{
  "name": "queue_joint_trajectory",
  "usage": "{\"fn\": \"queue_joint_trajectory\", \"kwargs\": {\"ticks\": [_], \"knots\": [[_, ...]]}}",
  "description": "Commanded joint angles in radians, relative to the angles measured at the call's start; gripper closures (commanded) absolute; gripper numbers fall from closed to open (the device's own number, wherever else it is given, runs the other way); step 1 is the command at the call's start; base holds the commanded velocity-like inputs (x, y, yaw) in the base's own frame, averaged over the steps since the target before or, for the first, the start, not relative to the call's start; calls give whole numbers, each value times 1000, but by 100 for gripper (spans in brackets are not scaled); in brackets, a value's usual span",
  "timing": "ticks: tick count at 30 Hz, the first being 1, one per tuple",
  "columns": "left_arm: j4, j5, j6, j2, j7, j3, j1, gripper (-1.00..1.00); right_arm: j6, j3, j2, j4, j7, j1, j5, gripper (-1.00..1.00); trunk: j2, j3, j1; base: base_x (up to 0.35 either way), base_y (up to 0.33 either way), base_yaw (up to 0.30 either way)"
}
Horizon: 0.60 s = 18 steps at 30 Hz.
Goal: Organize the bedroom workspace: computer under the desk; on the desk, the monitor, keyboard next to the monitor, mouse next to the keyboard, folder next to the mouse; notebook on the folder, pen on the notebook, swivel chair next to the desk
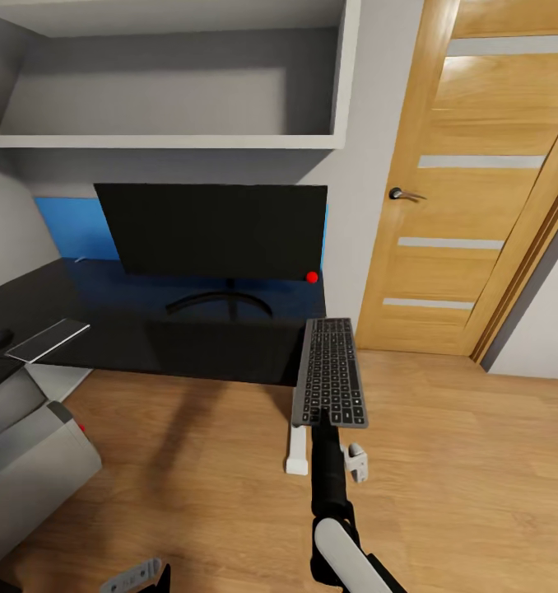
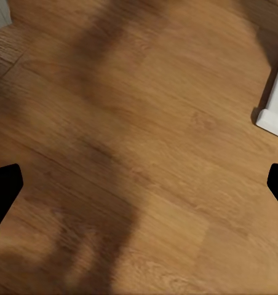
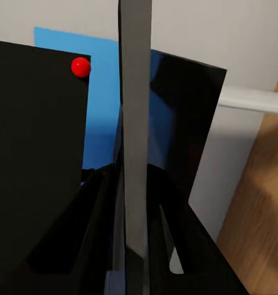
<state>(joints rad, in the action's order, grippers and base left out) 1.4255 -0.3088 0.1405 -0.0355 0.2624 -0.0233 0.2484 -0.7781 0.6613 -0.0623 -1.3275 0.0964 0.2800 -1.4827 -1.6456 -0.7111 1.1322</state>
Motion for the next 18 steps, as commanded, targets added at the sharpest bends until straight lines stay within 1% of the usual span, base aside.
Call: {"fn": "queue_joint_trajectory", "kwargs": {"ticks": [1, 3, 4, 5, 6, 7, 8, 9, 11, 13, 18], "knots": [[2, -8, 4, 0, 6, -1, 0, -100, -9, 3, -1, 2, 8, 1, -43, 100, 0, -1, 0, 92, 0, 0], [-1, -9, 4, 0, 6, -1, 0, -100, -10, 5, -5, 2, 6, 1, -44, 100, 0, -1, 0, 162, 0, 0], [-2, -9, 4, 0, 6, -1, 0, -100, -10, 5, -13, 2, 6, 1, -43, 100, 0, -1, 0, 79, 0, 0], [-2, -9, 4, 0, 6, -1, 0, -100, -11, 5, -24, 2, 5, 1, -41, 100, 0, -1, 0, 50, 0, 0], [-2, -9, 4, 0, 6, -1, 0, -100, -12, 2, -54, 8, 4, 1, -40, 100, 0, -1, 0, 21, 0, 0], [-2, -10, 4, 0, 6, -1, 0, -100, -12, 1, -65, 18, 3, 1, -39, 100, 0, -1, 0, 13, 0, 0], [-2, -9, 4, 0, 6, -1, 0, -100, -21, -1, -76, 33, 3, 1, -38, 100, 0, -1, 0, 7, 0, 0], [-2, -10, 4, 0, 6, -1, 0, -100, -34, -3, -81, 39, 2, 1, -38, 100, 0, -1, 0, 4, 0, 0], [-2, -10, 4, 0, 6, -1, 0, -100, -78, -4, -96, 46, -2, 1, -37, 100, 0, -1, 0, 2, 0, 0], [-3, -10, 4, 0, 6, -1, 0, -100, -110, -4, -112, 50, -21, 1, -35, 100, 0, -1, 0, 0, 0, 0], [-18, -9, 4, 0, 7, -3, 0, -100, -179, -5, -112, 65, -115, 1, -33, 100, 0, -1, 0, 0, 0, 0]]}}
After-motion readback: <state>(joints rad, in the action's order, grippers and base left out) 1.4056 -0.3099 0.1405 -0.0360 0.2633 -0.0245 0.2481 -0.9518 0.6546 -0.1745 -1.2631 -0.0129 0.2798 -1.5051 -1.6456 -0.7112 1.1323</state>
